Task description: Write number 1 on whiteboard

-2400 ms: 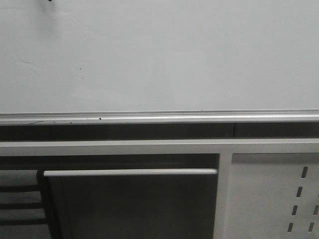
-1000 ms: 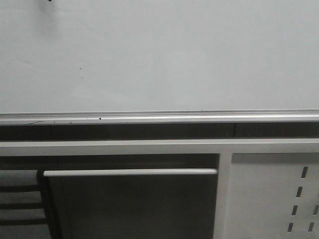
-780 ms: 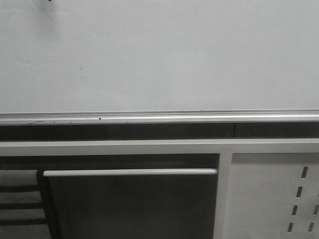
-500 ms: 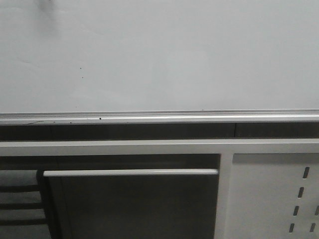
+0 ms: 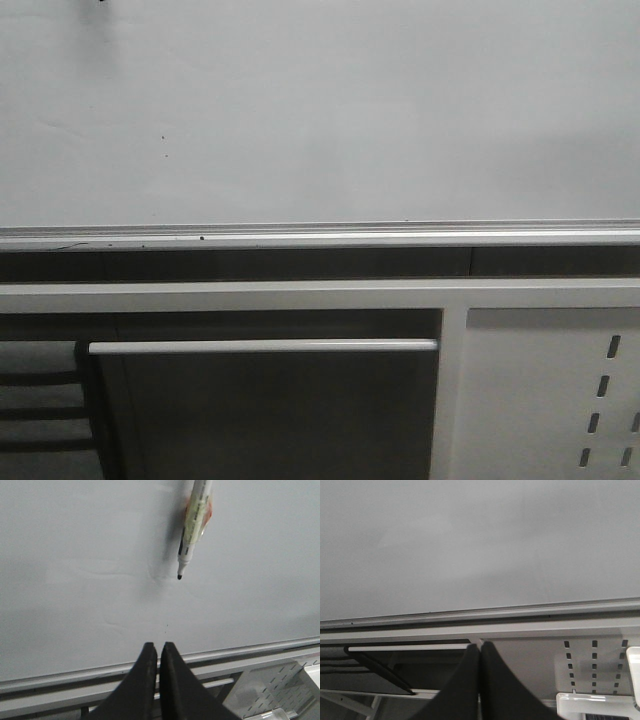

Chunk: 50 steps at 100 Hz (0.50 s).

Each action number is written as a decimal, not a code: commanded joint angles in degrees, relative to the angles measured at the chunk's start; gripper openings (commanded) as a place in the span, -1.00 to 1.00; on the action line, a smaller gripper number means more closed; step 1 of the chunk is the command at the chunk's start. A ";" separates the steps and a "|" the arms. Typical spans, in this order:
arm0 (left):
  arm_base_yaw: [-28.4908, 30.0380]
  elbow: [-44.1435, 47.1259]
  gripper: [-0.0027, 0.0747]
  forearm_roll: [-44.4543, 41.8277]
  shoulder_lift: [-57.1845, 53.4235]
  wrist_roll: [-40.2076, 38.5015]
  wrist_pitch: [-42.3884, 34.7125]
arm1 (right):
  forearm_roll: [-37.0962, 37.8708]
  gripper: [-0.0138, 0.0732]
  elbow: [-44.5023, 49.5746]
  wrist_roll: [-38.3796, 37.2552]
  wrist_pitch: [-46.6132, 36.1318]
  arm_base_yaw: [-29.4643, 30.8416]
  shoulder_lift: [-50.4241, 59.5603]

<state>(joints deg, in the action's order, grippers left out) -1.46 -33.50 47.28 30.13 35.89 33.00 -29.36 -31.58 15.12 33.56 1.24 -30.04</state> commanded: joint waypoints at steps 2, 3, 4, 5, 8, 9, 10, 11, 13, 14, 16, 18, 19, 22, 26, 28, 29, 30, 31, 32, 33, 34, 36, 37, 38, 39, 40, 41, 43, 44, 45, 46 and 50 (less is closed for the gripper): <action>0.09 -3.66 -0.98 6.85 2.76 4.44 -3.92 | -2.85 -0.83 -3.43 3.78 -2.89 -1.54 -1.87; 0.09 -3.79 -0.98 7.91 2.89 5.42 -4.44 | -3.31 -0.83 -3.45 3.97 -3.01 -1.81 -2.01; 0.09 -3.80 -0.98 8.45 2.87 5.90 -4.68 | -3.49 -0.83 -3.58 4.37 -3.02 -1.92 -1.98; 0.09 -3.80 -0.98 9.55 2.91 6.82 -4.92 | -3.71 -0.83 -3.54 4.55 -3.02 -2.15 -1.98; 0.09 -3.80 -0.98 11.83 3.01 8.48 -5.95 | -3.91 -0.83 -3.61 4.85 -3.02 -2.58 -2.13; 0.09 -3.80 -0.98 12.37 3.01 8.87 -6.10 | -3.91 -0.83 -3.69 4.85 -3.02 -2.69 -2.13; 0.09 -3.80 -0.98 13.48 3.01 9.56 -6.37 | -3.91 -0.83 -3.69 4.85 -3.14 -2.79 -2.13; 0.09 -3.80 -0.98 14.06 3.01 9.94 -6.52 | -3.91 -0.83 -3.69 4.85 -3.14 -2.96 -2.13; 0.09 -3.80 -0.98 15.63 3.15 10.80 -6.79 | -3.91 -0.83 -3.69 4.85 -3.14 -3.09 -2.13; 0.09 -3.80 -0.98 16.10 3.15 10.98 -6.78 | -3.91 -0.83 -3.69 4.85 -3.14 -3.09 -2.13; 0.09 -3.80 -0.98 17.43 3.15 11.04 -6.78 | -3.91 -0.83 -3.69 4.85 -3.14 -3.25 -2.13; 0.09 -3.80 -0.98 18.43 3.15 11.04 -6.78 | -3.91 -0.83 -3.69 4.85 -3.03 -3.35 -2.13; 0.09 -3.80 -0.98 18.86 3.27 11.04 -6.78 | -3.91 -0.83 -3.69 4.85 -2.92 -3.35 -2.13; 0.09 -3.80 -0.98 19.33 3.27 11.08 -6.78 | -3.91 -0.83 -3.69 4.85 -2.80 -3.35 -2.13; 0.09 -3.80 -0.98 20.08 3.39 11.08 -6.91 | -3.91 -0.83 -3.69 4.85 -2.38 -3.35 -2.13; 0.09 -3.80 -0.98 20.34 3.50 11.08 -6.91 | -3.91 -0.83 -3.69 4.85 -2.24 -3.35 -2.13; 0.09 -3.80 -0.98 20.35 3.48 11.08 -6.91 | -3.91 -0.83 -3.69 4.85 -2.08 -3.35 -2.13; 0.09 -3.80 -0.98 20.35 3.48 11.08 -6.91 | -3.91 -0.83 -3.69 4.85 -2.07 -3.35 -2.13; 0.09 -3.80 -0.98 20.35 3.48 11.19 -6.91 | -3.91 -0.83 -3.69 4.85 -2.07 -3.35 -2.13; 0.09 -3.80 -0.98 20.35 3.48 11.18 -6.79 | -3.91 -0.83 -3.69 4.85 -2.07 -3.35 -2.13; -0.07 -3.80 -0.98 20.13 3.48 11.30 -6.68 | -3.91 -0.83 -3.69 4.85 -2.07 -3.35 -2.13; -0.23 -3.80 -0.98 20.03 3.48 11.32 -6.52 | -3.91 -0.83 -3.69 4.85 -2.07 -3.35 -2.13; -0.67 -3.80 -0.98 19.57 3.48 11.77 -6.40 | -3.91 -0.83 -3.69 4.85 -2.07 -3.35 -2.13; -1.02 -3.80 -0.98 19.41 3.48 11.77 -6.26 | -3.91 -0.83 -3.69 4.85 -2.07 -3.35 -2.13; -1.22 -3.80 -0.98 19.10 3.48 11.77 -6.26 | -3.91 -0.83 -3.69 4.85 -2.07 -3.35 -2.13; -1.43 -3.80 -0.98 18.97 3.48 11.77 -6.13 | -3.91 -0.83 -3.69 4.85 -2.07 -3.35 -2.13; -1.87 -3.80 -0.98 18.70 3.48 11.87 -6.11 | -3.91 -0.83 -3.69 4.85 -2.07 -3.35 -2.13; -2.09 -3.80 -0.98 18.57 3.48 11.99 -5.80 | -3.91 -0.83 -3.69 4.85 -2.07 -3.35 -2.13; -2.75 -3.80 -0.98 18.45 3.48 12.75 -5.34 | -3.91 -0.83 -3.69 4.85 -2.07 -3.35 -2.13; -3.22 -3.80 -0.98 18.33 3.48 13.11 -5.22 | -3.91 -0.83 -3.69 4.85 -2.07 -3.35 -2.13; -3.46 -3.80 -0.98 18.12 3.48 13.74 -5.03 | -3.91 -0.83 -3.69 4.85 -2.07 -3.35 -2.13; -3.71 -3.80 -0.98 17.92 3.48 14.02 -5.01 | -3.91 -0.83 -3.69 4.85 -2.07 -3.35 -2.13; -5.38 -3.80 -0.98 15.92 3.48 14.91 -5.30 | -3.91 -0.83 -3.69 4.85 -2.07 -3.35 -2.13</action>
<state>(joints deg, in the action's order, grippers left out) -4.02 -35.17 63.61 33.04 48.74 28.50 -31.87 -33.23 19.37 34.61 -2.07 -31.51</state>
